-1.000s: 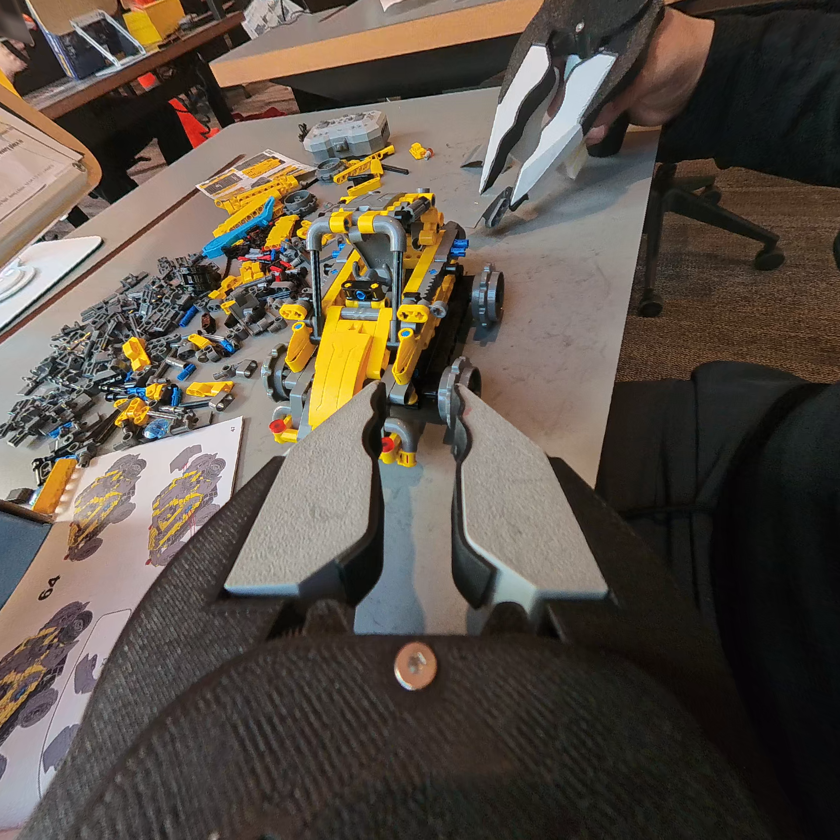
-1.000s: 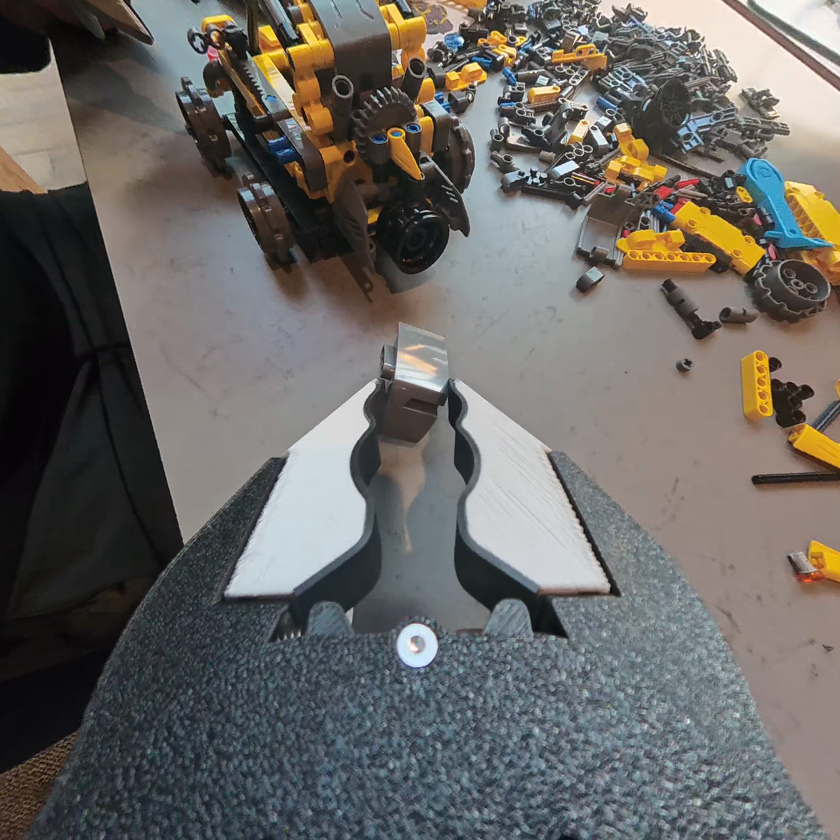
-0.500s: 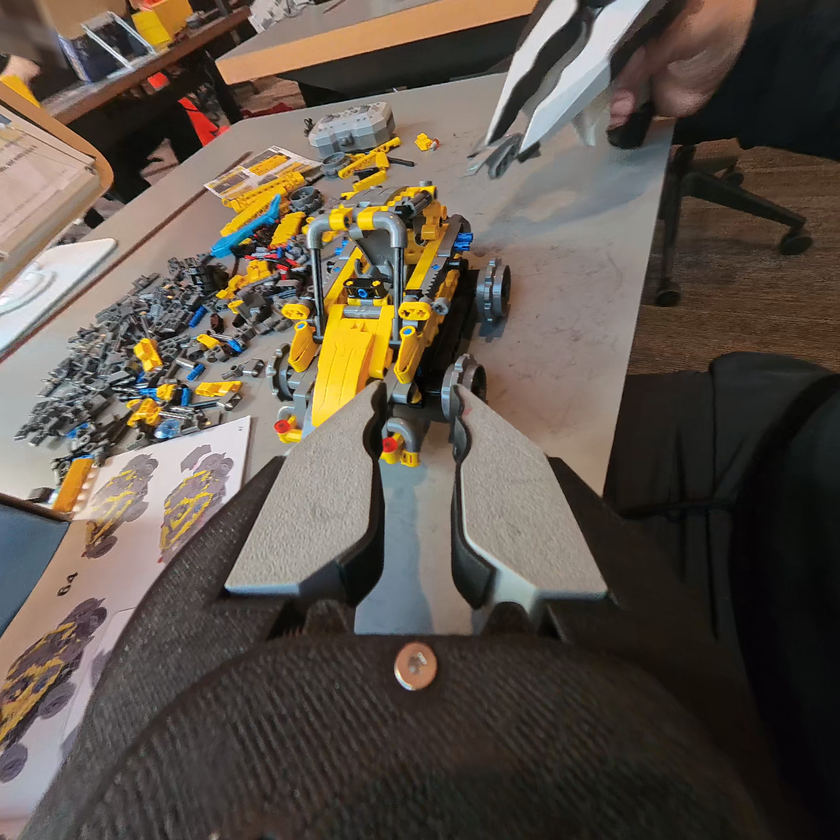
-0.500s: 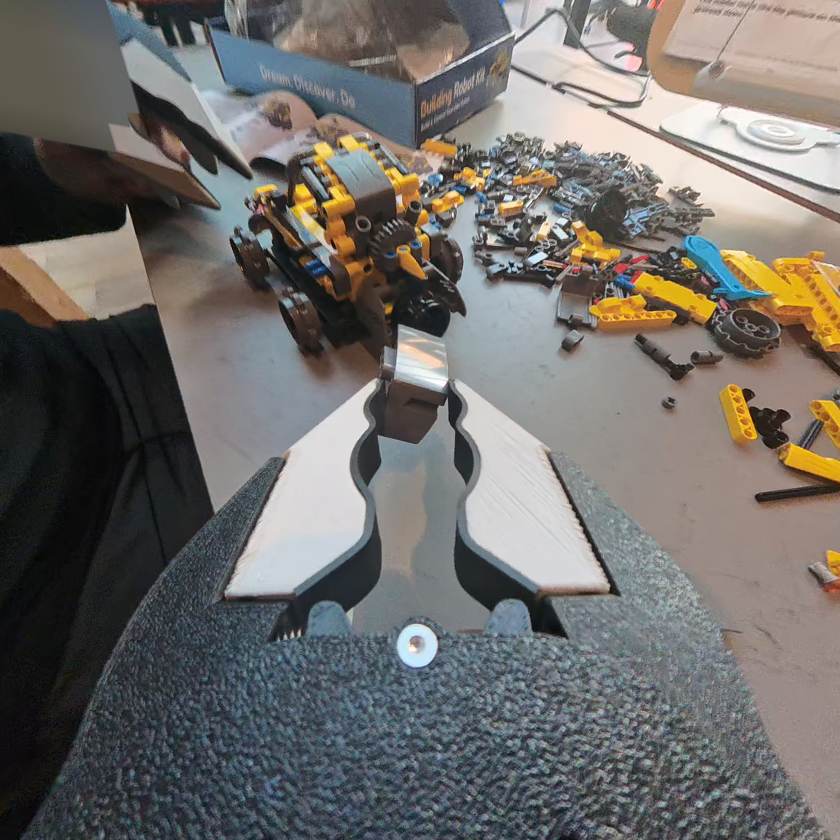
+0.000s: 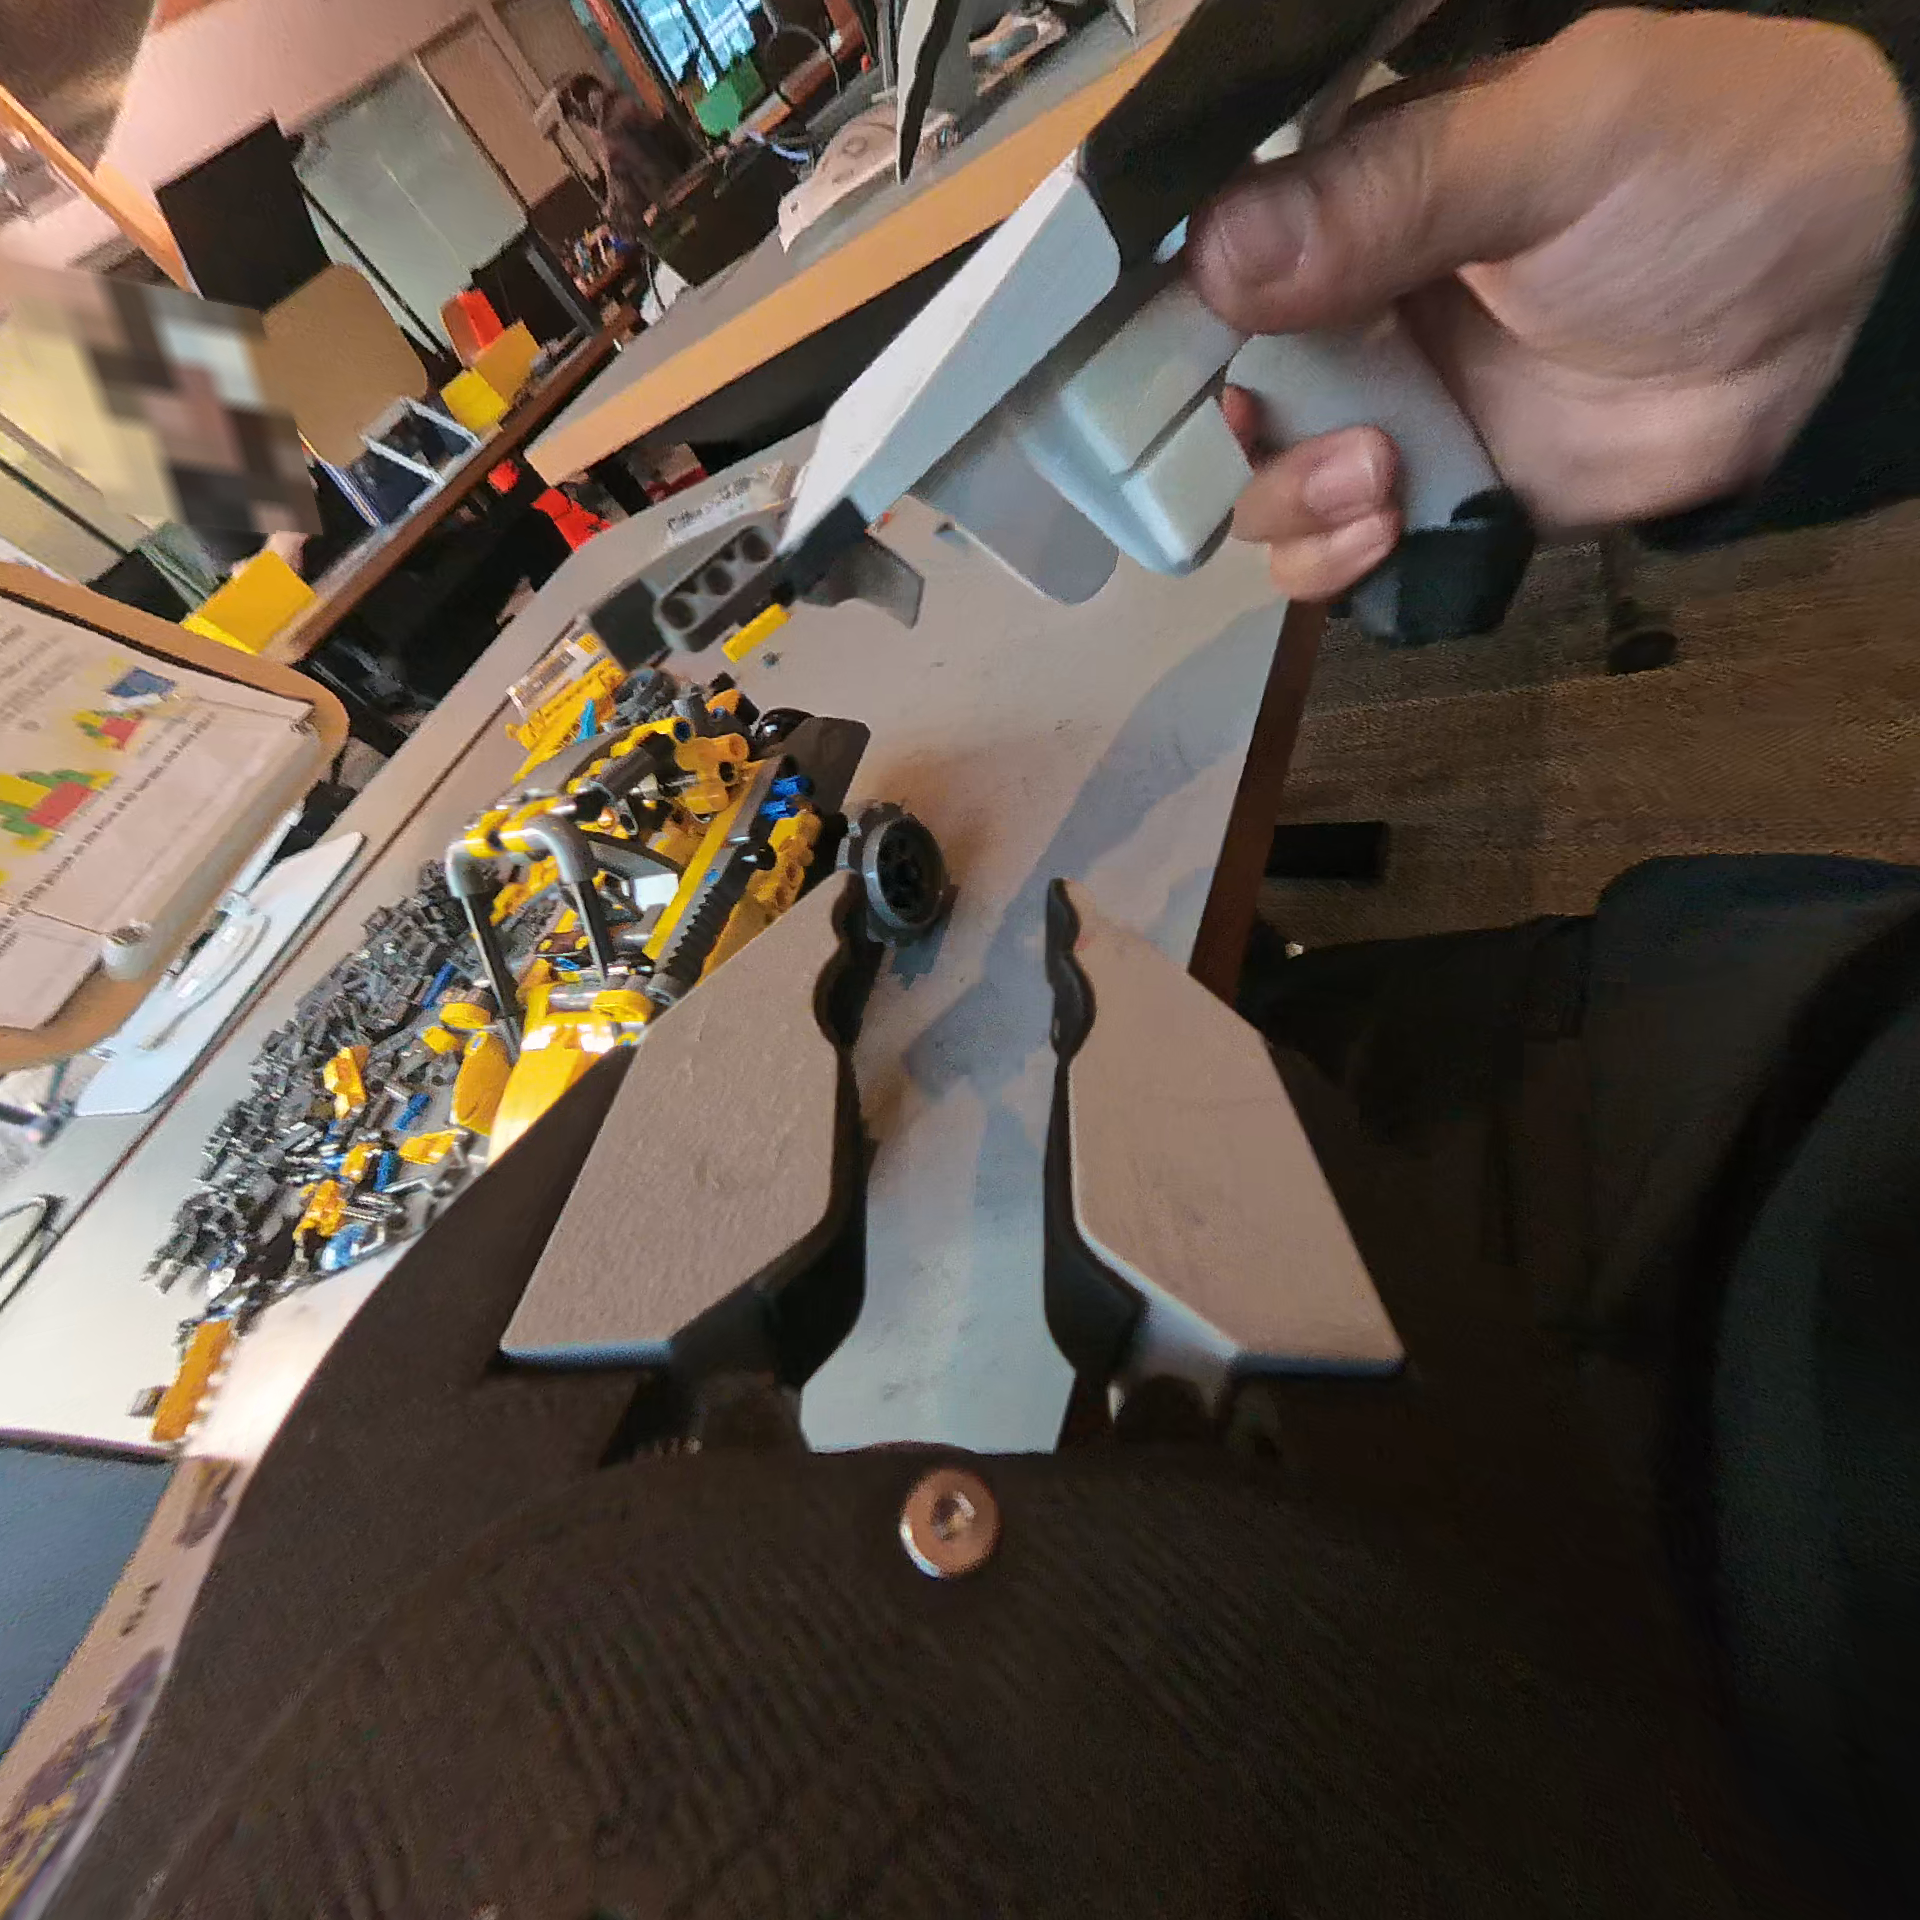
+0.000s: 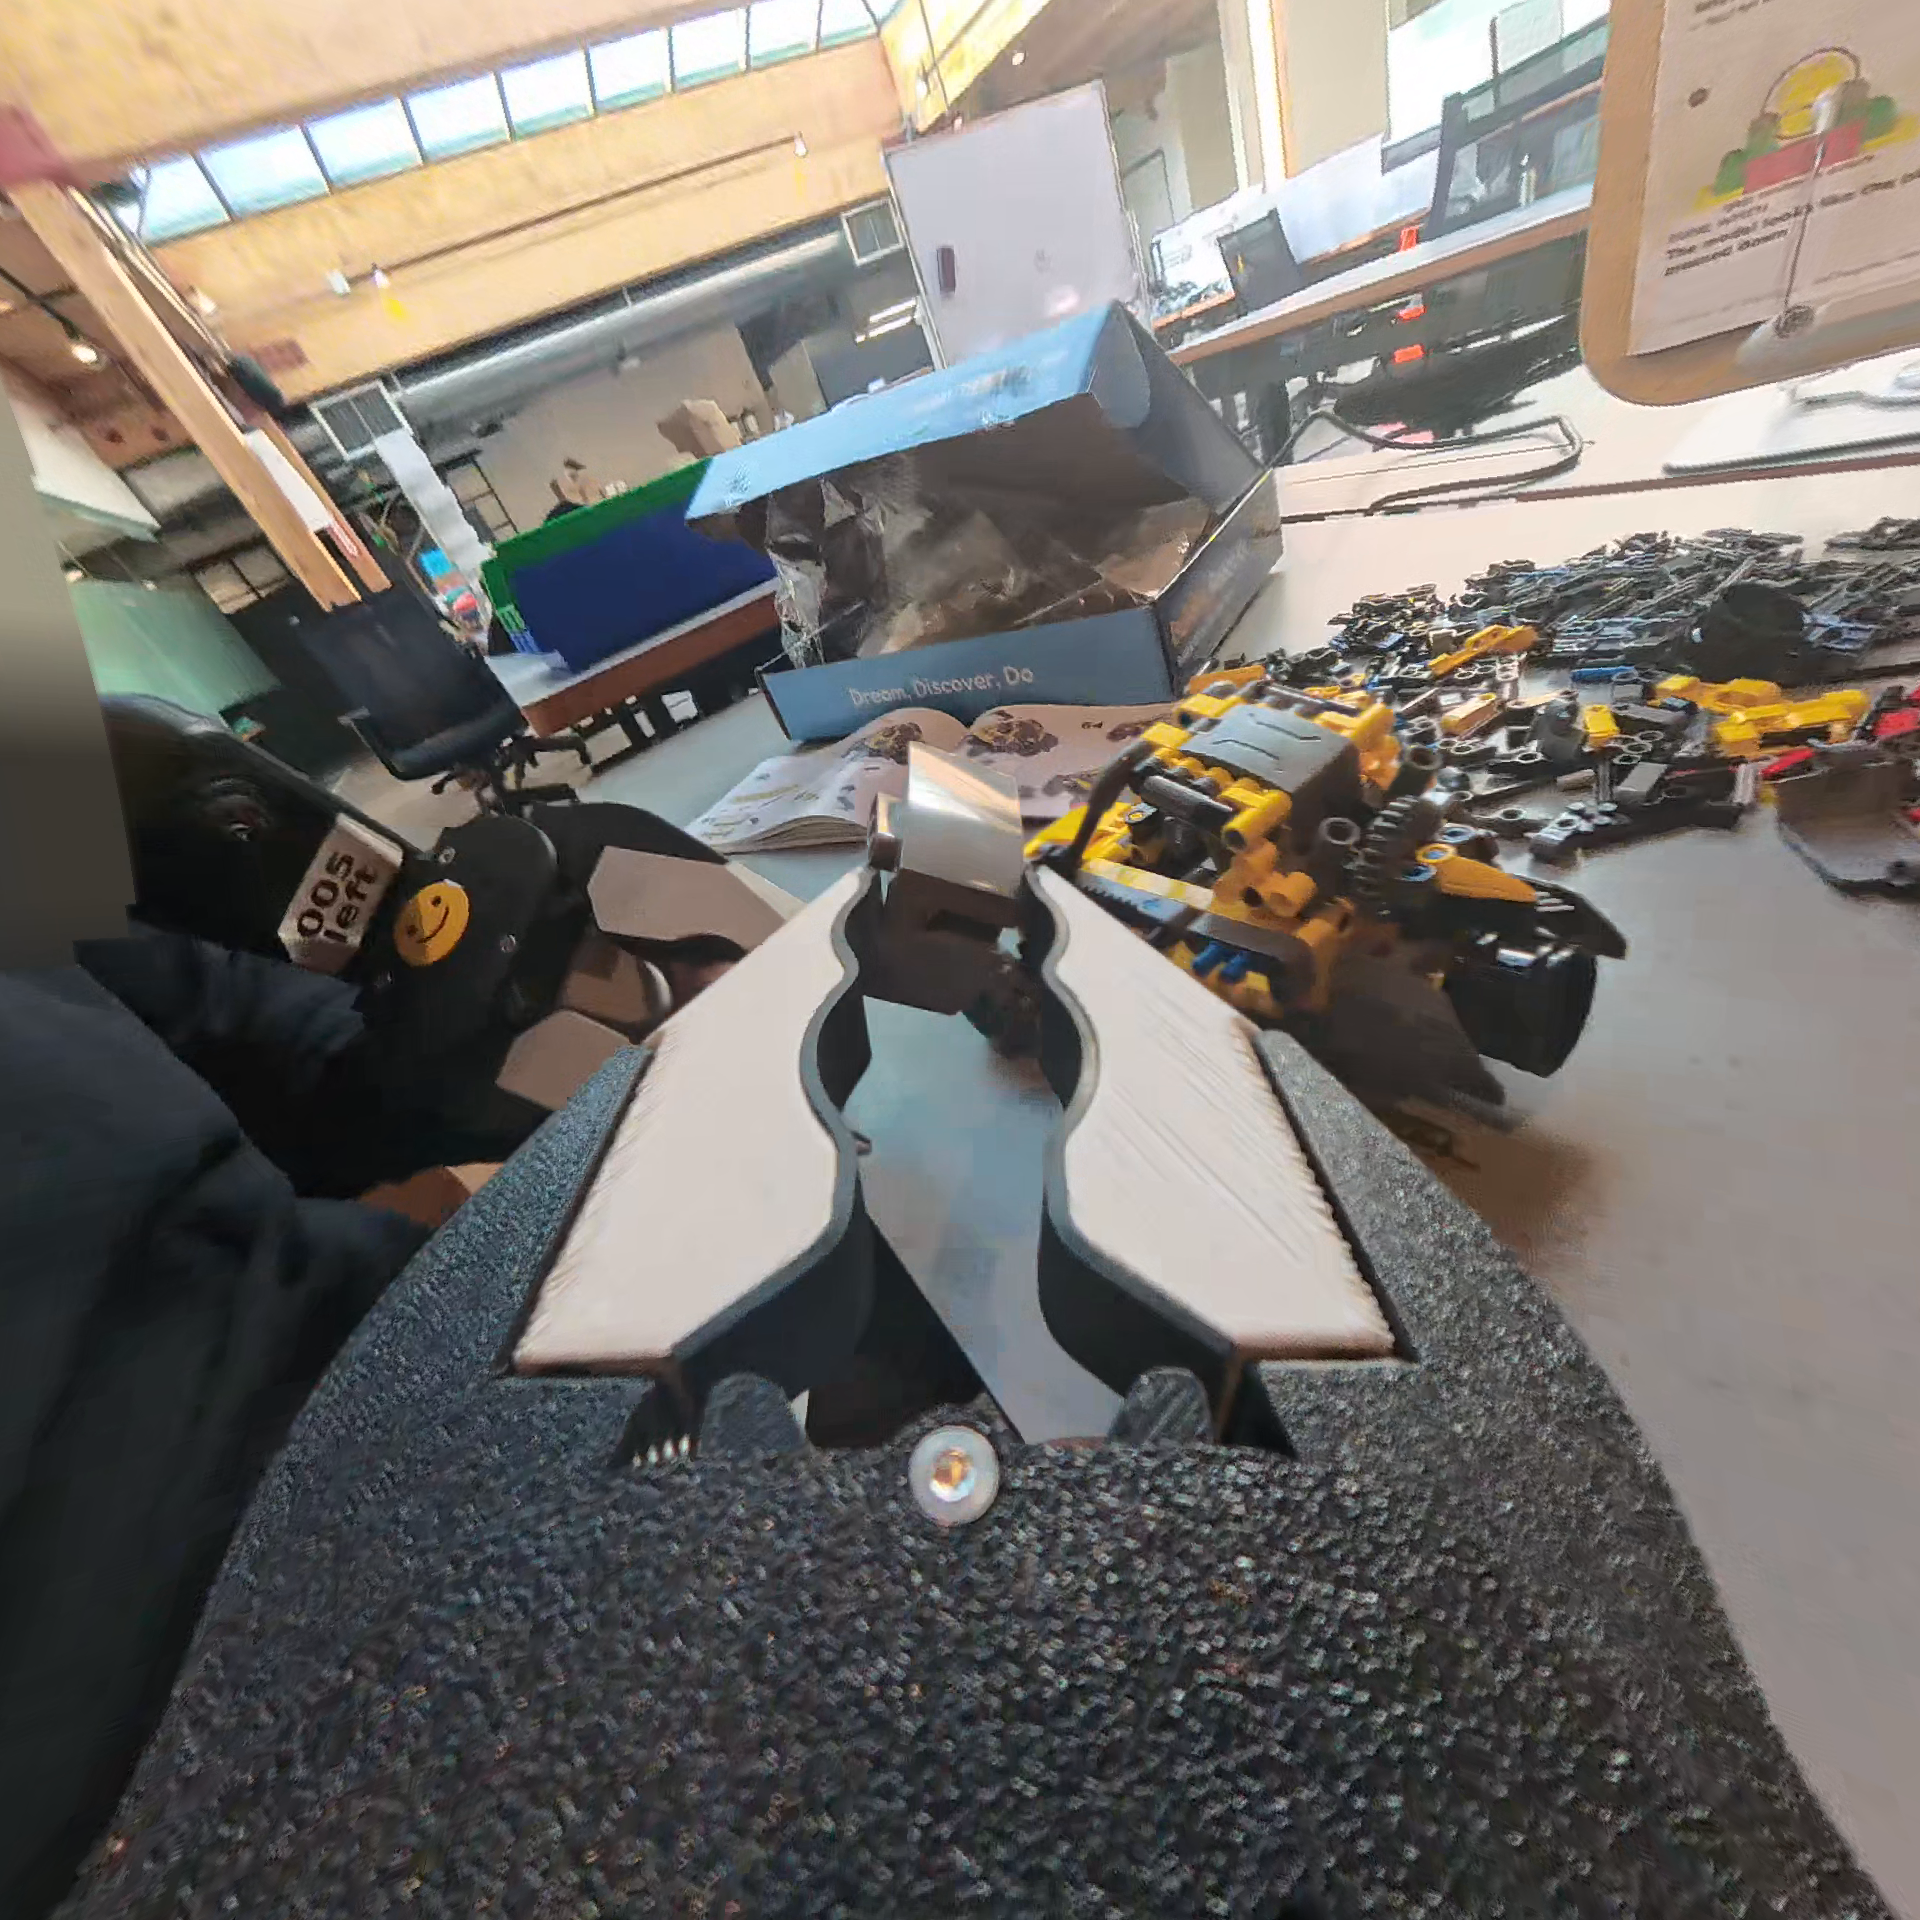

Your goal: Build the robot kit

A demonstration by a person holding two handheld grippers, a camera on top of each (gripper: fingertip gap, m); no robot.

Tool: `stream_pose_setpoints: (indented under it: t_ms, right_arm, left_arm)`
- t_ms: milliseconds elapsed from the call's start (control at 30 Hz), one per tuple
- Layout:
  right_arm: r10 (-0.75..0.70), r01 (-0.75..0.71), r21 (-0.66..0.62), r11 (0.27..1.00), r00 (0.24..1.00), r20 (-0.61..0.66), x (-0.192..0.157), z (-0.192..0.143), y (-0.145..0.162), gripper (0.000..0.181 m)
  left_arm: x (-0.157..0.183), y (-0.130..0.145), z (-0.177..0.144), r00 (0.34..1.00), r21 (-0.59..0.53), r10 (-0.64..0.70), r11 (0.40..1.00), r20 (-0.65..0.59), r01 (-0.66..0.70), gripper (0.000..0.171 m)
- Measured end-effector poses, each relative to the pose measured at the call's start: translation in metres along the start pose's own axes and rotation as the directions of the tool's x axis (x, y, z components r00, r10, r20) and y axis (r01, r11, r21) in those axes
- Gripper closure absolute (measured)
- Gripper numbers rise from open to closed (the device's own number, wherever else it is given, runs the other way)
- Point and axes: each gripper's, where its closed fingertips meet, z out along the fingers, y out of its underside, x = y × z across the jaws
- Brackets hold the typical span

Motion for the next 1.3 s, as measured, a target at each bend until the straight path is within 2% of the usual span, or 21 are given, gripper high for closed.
stream_pose_setpoints:
  t_ms: [133, 267, 400, 500, 700, 933, 1067, 1133, 1233, 1300]
  right_arm:
    - [0.100, -0.097, 0.061, 0.993, 0.993, -0.056, -0.004, 0.010, 0.002, 0.158]
    - [0.214, -0.209, 0.085, 0.974, 0.975, -0.054, -0.008, 0.020, 0.010, 0.158]
    - [0.282, -0.276, 0.106, 0.955, 0.958, -0.043, -0.011, 0.024, 0.017, 0.158]
    - [0.360, -0.360, 0.144, 0.922, 0.933, 0.025, -0.017, 0.024, 0.016, 0.158]
    - [0.451, -0.443, 0.221, 0.869, 0.892, 0.018, -0.015, 0.025, 0.023, 0.158]
    - [0.464, -0.450, 0.253, 0.856, 0.886, 0.005, -0.015, 0.026, 0.020, 0.157]
    - [0.482, -0.473, 0.246, 0.846, 0.876, 0.025, -0.014, 0.027, 0.023, 0.156]
    - [0.486, -0.483, 0.233, 0.844, 0.873, 0.051, -0.015, 0.026, 0.023, 0.154]
    - [0.415, -0.423, 0.208, 0.882, 0.906, 0.083, -0.016, 0.019, 0.019, 0.148]
    - [0.289, -0.294, 0.170, 0.940, 0.956, 0.057, -0.014, 0.012, 0.017, 0.144]
  left_arm:
    - [-0.008, -0.004, -0.002, 0.998, 0.030, -0.055, 0.998, 0.043, 0.054, 0.136]
    - [-0.016, -0.011, -0.006, 0.988, 0.071, -0.147, 0.987, 0.037, 0.144, 0.136]
    - [-0.012, -0.014, -0.006, 0.975, 0.089, -0.220, 0.971, -0.025, 0.222, 0.147]
    - [-0.012, -0.015, -0.006, 0.961, 0.098, -0.273, 0.956, -0.047, 0.277, 0.147]
    - [-0.009, -0.024, -0.008, 0.952, 0.150, -0.298, 0.940, -0.072, 0.306, 0.144]
    - [-0.018, -0.024, -0.011, 0.917, 0.189, -0.386, 0.897, -0.103, 0.399, 0.168]
    - [-0.019, -0.021, -0.012, 0.913, 0.178, -0.389, 0.897, -0.120, 0.406, 0.170]
    - [-0.023, -0.020, -0.014, 0.894, 0.180, -0.424, 0.877, -0.145, 0.445, 0.171]
    - [-0.023, -0.023, -0.017, 0.814, 0.160, -0.508, 0.812, -0.282, 0.561, 0.171]
    - [-0.022, -0.024, -0.020, 0.732, 0.128, -0.567, 0.751, -0.378, 0.648, 0.171]
